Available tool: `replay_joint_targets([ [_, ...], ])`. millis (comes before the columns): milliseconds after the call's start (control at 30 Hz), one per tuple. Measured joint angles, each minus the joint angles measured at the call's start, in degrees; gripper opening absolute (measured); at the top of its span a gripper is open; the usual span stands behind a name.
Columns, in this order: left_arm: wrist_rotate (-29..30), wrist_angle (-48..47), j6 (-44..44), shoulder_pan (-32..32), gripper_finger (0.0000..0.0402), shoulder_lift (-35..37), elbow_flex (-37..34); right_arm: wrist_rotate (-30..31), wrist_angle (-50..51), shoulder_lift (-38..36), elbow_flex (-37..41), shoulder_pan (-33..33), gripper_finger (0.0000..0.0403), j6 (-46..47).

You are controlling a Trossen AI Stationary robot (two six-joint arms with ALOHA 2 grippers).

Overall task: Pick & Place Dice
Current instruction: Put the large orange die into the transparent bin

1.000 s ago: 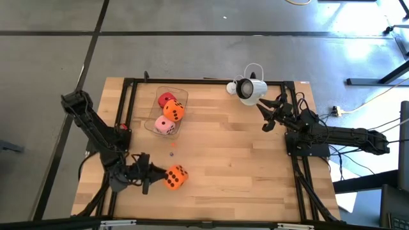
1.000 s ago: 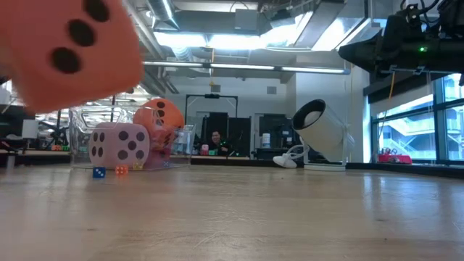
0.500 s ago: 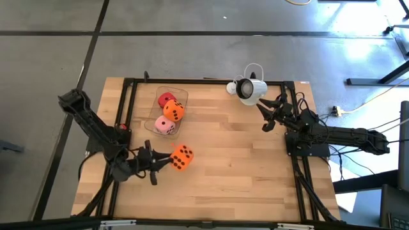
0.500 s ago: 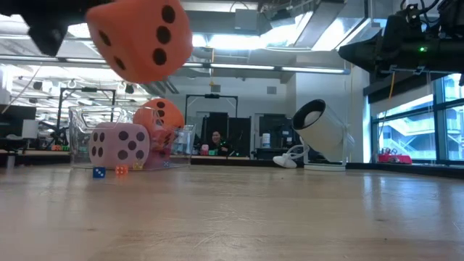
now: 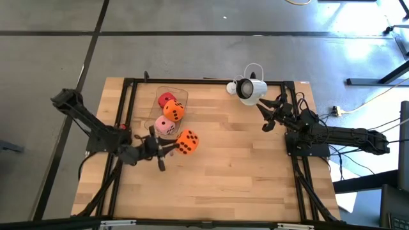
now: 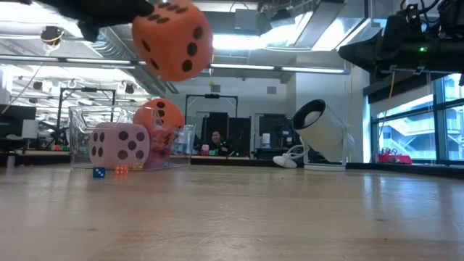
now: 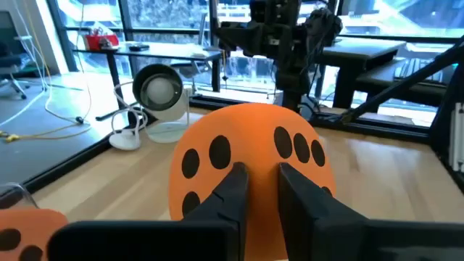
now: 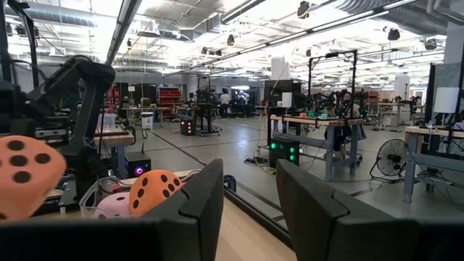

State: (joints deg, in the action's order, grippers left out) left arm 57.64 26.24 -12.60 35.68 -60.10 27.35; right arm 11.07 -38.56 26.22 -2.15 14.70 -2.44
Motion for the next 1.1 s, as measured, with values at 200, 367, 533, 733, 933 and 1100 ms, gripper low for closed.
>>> replay_joint_targets([
  [200, -3.68, -7.53, 2.36, -5.59, 0.0022, 6.29, 0.0, 0.0, -0.01, 0.02, 0.0, -0.02, 0.0129, 0.0],
  [367, -3.43, -11.74, 4.76, -8.24, 0.0023, 10.9, 0.0, 0.0, 0.0, 0.0, -0.01, -0.02, 0.0129, 0.0],
  [533, -0.87, -17.31, 4.94, -11.94, 0.0019, 16.04, -0.02, 0.0, -0.01, 0.0, 0.0, -0.02, 0.0129, 0.0],
  [733, 1.62, -25.43, 3.84, -16.51, 0.0018, 21.43, -0.02, 0.0, 0.0, 0.02, -0.02, -0.02, 0.0129, 0.0],
  [933, 1.72, -32.76, -1.07, -19.9, 0.0017, 25.09, -0.02, 0.0, 0.0, 0.0, -0.02, -0.02, 0.0129, 0.0],
  [1100, 1.61, -36.66, -3.69, -20.8, 0.0017, 27.06, -0.02, 0.0, 0.0, 0.0, -0.02, -0.01, 0.0129, 0.0],
])
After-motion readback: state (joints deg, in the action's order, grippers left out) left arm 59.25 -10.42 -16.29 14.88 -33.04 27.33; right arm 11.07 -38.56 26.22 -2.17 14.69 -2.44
